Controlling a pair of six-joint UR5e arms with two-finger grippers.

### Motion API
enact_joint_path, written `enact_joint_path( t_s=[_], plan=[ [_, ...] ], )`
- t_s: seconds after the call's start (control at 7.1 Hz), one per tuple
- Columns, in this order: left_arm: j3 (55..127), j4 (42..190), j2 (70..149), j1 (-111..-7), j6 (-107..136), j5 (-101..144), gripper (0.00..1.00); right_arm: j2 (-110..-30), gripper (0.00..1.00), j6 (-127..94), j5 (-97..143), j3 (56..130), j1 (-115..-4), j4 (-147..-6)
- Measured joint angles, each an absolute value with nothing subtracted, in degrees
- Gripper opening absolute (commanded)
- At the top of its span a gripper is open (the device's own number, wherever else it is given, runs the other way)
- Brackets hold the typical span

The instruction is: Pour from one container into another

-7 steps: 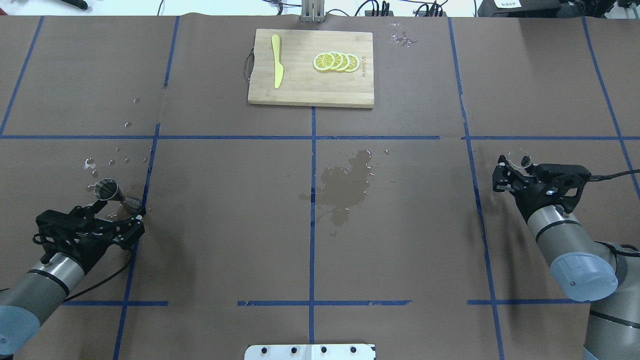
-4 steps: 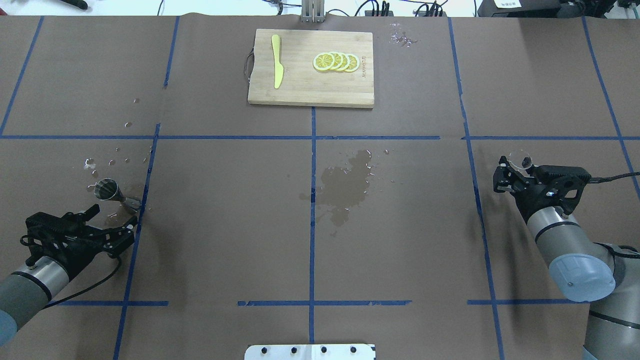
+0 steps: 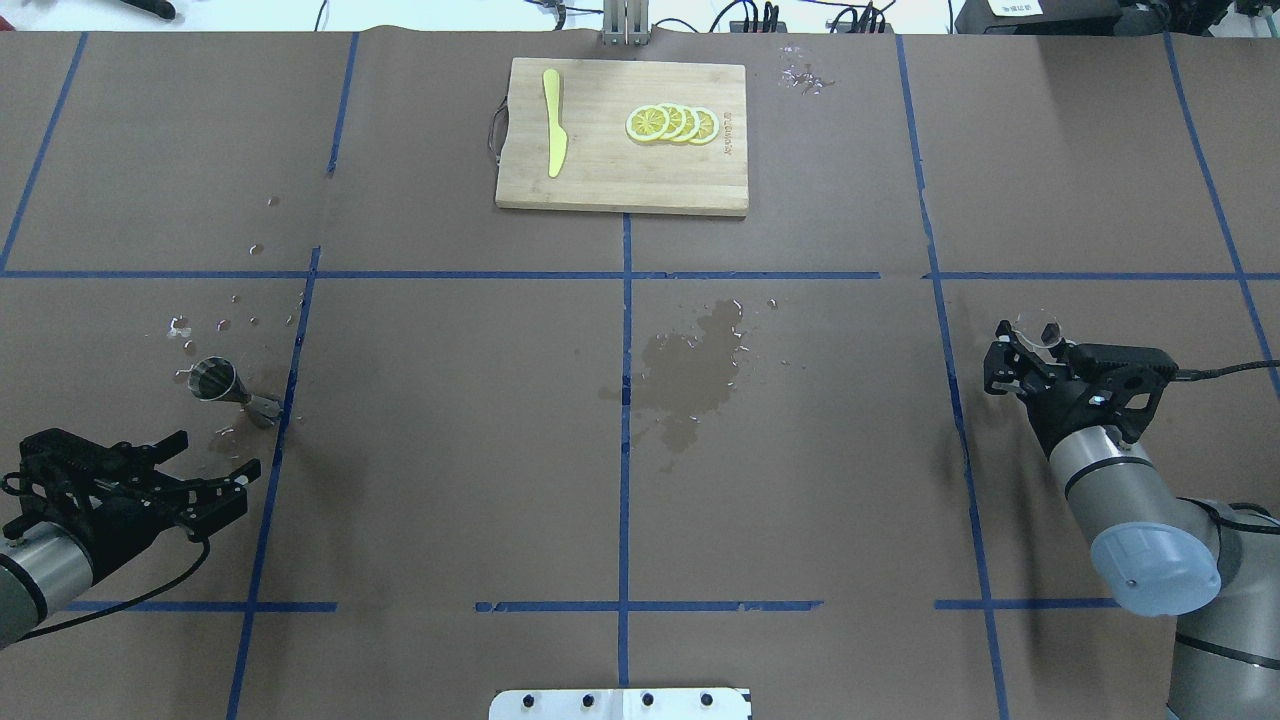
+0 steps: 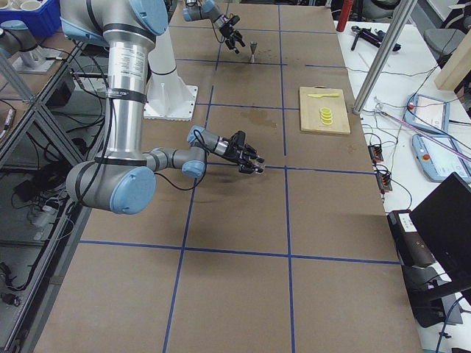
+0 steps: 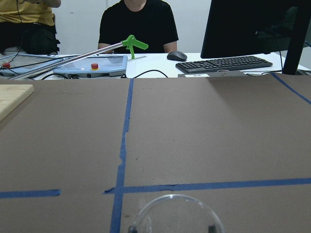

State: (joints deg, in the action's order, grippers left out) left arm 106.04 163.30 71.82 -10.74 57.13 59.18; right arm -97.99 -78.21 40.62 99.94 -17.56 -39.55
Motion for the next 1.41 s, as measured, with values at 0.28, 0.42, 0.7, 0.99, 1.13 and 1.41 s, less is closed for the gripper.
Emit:
enact_joint_path(
  t_s=[0.28, 0.42, 0.7, 0.99, 1.13, 1.41],
  plan=[
    [108.41, 163.3, 70.28, -10.88, 57.13, 63.26, 1.0, -97.58, 0.0, -80.12, 38.03, 98.27, -14.91, -39.55],
    [109.69, 163.3, 69.26, -10.98, 57.13, 64.95, 1.0, -97.45, 0.0, -80.54, 36.97, 97.75, -13.95, -39.55],
    [111.39, 163.3, 67.82, -11.05, 57.13, 66.62, 1.0, -97.31, 0.4, -80.55, 35.63, 97.36, -12.71, -39.55],
    [112.72, 163.3, 67.01, -11.23, 57.13, 69.35, 1.0, -97.17, 0.64, -80.27, 34.44, 97.22, -11.75, -39.61],
    [113.64, 163.3, 66.42, -11.53, 57.13, 71.4, 1.0, -96.83, 0.92, -80.16, 34.09, 97.05, -11.49, -39.63],
    [114.56, 163.3, 65.86, -11.97, 57.13, 73.27, 1.0, -95.27, 1.0, -80.01, 33.56, 96.34, -11.37, -39.7]
  ],
)
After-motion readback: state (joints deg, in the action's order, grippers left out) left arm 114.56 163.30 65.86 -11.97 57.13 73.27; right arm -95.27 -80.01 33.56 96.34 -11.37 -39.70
